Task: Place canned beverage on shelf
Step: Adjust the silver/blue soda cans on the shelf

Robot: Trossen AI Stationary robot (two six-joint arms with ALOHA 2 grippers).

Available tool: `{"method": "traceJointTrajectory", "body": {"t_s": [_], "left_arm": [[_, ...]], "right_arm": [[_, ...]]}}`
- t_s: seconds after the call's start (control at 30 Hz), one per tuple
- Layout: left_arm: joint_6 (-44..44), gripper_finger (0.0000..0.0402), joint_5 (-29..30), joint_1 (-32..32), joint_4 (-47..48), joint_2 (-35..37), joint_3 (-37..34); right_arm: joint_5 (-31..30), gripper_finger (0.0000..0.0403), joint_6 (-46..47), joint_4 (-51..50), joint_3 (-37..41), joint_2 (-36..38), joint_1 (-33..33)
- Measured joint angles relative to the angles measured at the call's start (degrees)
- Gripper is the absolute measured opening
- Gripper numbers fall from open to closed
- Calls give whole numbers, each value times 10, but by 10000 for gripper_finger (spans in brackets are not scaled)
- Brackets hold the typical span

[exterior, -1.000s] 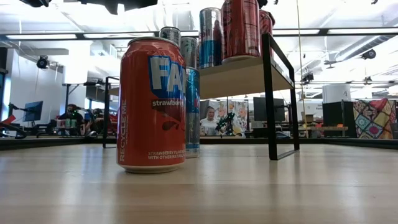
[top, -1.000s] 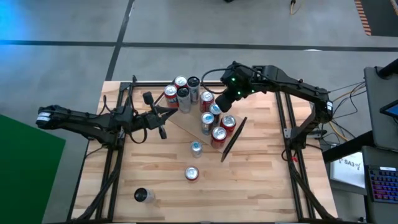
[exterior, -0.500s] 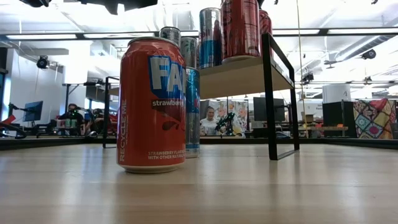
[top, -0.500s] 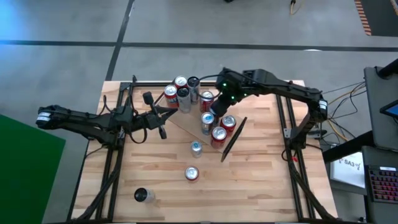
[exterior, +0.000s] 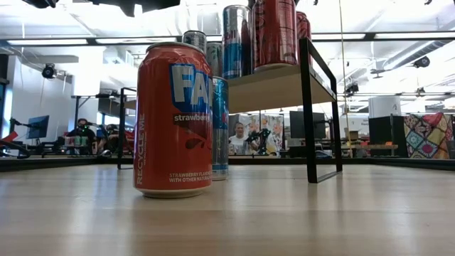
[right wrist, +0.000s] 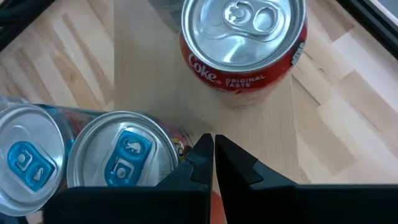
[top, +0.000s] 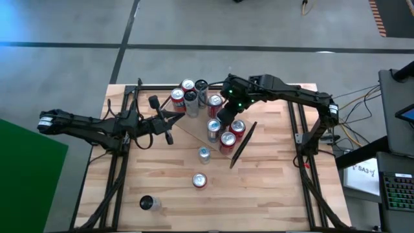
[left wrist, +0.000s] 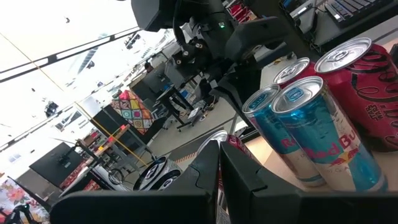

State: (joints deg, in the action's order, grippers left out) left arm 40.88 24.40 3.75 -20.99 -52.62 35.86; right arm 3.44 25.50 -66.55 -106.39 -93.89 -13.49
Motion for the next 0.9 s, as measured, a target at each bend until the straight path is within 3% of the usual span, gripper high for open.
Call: {"method": "traceJointTrajectory", "body": {"t_s": [0.53,0.73,0.9], "left_arm": [[0,0,0,0,0,0,0],[-9,0,-66,0,-7,0,0],[-26,0,-81,0,-25,-8,0]], "right_arm": [[-4,9,0,26,0,1,3],[-6,9,-1,23,0,19,1],[-70,9,-13,-2,0,41,21]]}}
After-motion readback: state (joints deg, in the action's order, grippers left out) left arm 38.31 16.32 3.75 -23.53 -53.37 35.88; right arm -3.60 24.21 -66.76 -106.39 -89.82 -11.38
